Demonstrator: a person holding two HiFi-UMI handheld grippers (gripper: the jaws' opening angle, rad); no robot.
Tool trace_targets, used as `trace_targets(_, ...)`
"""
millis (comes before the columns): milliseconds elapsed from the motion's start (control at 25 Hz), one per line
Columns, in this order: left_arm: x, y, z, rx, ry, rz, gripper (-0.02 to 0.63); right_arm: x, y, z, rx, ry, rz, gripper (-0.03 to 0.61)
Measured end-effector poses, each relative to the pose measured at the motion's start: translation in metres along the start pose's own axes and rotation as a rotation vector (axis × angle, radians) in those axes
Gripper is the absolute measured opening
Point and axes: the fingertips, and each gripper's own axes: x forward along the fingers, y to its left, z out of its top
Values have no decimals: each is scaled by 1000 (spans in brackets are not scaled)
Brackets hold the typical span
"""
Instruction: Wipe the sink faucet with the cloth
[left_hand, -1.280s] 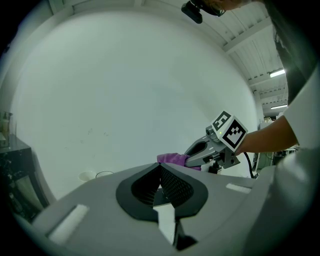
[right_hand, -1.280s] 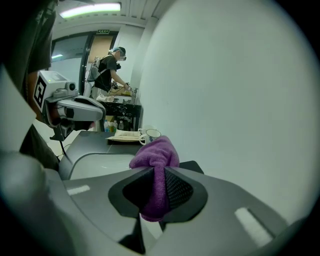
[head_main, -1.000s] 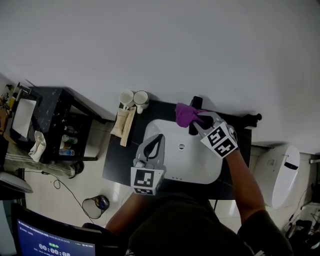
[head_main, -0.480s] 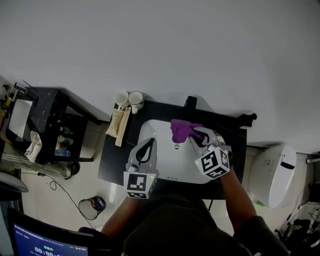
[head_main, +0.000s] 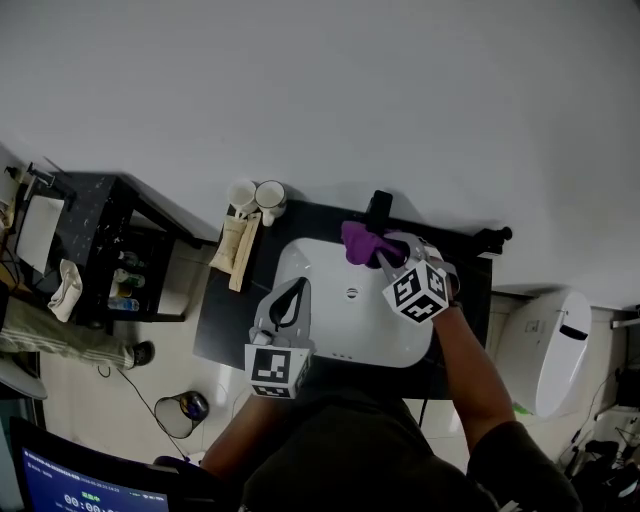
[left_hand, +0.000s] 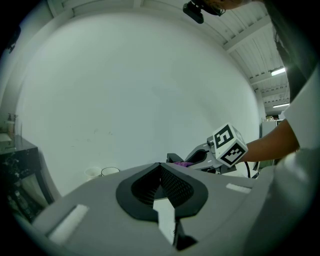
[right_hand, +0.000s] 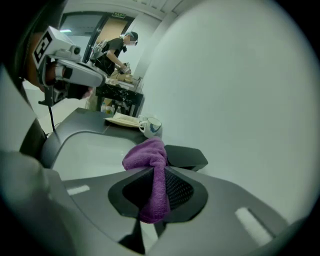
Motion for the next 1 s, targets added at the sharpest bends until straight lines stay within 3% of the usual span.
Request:
trace_targets(320,-9,12,-3,-8,10,40,17,24,-30,-6,4,26,-21,61)
trace_targets(680,-9,8,-5,-14,6,34,17,26,-17,-10,-25,98,129,57)
trace_targets(1000,-13,2,-4,-11,1,28,17,11,6,-15,-71,110,185,57)
